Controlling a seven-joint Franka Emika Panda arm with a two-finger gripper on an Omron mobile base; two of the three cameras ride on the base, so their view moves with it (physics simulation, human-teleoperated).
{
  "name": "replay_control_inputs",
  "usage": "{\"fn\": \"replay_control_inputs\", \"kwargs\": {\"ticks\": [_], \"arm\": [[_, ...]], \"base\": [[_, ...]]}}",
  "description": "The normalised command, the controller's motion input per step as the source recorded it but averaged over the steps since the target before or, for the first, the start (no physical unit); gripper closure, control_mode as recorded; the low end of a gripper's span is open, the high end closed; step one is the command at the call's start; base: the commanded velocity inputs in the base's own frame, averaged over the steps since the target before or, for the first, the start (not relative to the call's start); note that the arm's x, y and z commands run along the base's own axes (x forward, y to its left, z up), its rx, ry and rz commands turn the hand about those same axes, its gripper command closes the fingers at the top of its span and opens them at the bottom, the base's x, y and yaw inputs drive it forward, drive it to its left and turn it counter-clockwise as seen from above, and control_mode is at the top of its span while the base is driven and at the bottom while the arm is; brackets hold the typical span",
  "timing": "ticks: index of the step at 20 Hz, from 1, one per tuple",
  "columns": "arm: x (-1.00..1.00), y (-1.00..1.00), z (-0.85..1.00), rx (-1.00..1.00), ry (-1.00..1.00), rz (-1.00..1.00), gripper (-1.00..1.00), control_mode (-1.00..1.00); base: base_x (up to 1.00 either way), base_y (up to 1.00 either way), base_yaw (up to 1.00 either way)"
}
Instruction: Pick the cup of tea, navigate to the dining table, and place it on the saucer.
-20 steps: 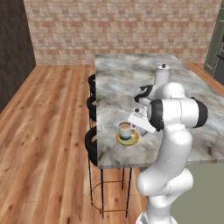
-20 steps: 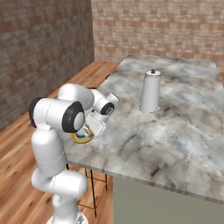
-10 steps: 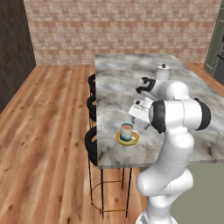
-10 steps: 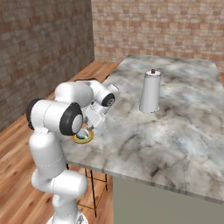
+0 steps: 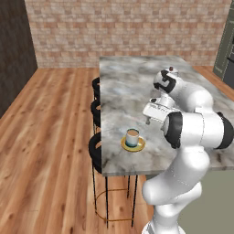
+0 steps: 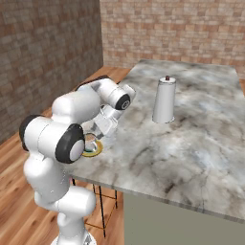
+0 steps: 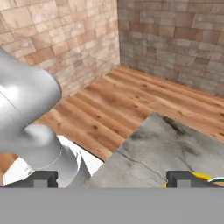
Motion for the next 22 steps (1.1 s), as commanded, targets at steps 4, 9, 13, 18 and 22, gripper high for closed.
{"fn": "replay_control_inputs", "kwargs": {"ticks": [4,9,13,18,22], "arm": [[-1.00,0.02,0.30,0.00,0.00,-0.45,-1.00,-1.00],[-0.96,0.19,0.22,0.03,0.00,-0.67,-1.00,-1.00],[-0.83,0.08,0.54,0.04,0.01,-0.72,-1.00,-1.00],[-0.99,0.04,0.54,0.00,0.00,-0.64,-1.00,-1.00],[-1.00,0.02,0.61,-0.03,0.00,-0.52,-1.00,-1.00]], "base": [[0.00,0.00,0.00],[0.00,0.00,0.00],[0.00,0.00,0.00],[0.00,0.00,0.00],[0.00,0.00,0.00]]}}
